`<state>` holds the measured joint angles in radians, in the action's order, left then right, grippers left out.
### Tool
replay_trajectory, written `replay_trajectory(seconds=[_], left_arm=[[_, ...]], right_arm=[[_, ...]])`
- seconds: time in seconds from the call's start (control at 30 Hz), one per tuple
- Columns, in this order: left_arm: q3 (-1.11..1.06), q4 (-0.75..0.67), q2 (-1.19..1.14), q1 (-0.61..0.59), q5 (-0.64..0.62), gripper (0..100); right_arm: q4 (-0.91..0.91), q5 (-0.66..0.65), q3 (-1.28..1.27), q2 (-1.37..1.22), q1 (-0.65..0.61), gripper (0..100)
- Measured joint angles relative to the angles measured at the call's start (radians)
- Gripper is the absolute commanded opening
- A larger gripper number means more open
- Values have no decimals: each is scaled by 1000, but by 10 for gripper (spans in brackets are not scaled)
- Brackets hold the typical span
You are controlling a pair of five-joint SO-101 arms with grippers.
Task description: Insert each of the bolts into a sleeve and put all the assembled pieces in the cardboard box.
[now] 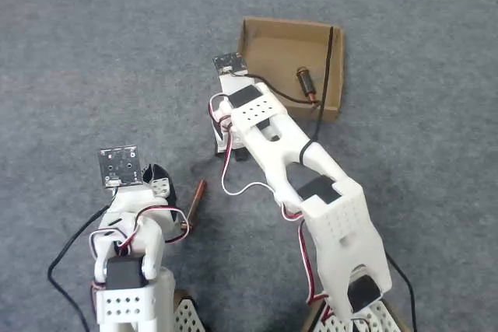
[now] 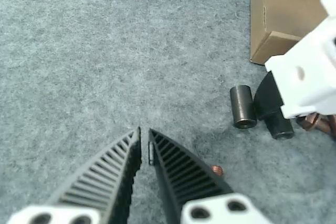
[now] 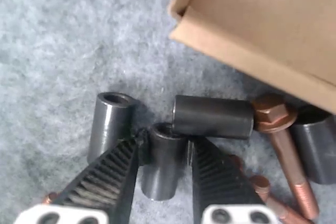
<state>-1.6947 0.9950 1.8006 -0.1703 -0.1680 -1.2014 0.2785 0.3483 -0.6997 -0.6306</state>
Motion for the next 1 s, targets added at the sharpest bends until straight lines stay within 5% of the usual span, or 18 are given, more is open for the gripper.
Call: replay_trajectory(seconds=[0.53, 1.0], left_arm=[[0, 0, 0, 0, 2, 26], [0, 0, 0, 0, 0, 26]], right_arm=[[-534, -5, 146, 160, 104, 7], [-552, -5, -245, 585, 129, 7]])
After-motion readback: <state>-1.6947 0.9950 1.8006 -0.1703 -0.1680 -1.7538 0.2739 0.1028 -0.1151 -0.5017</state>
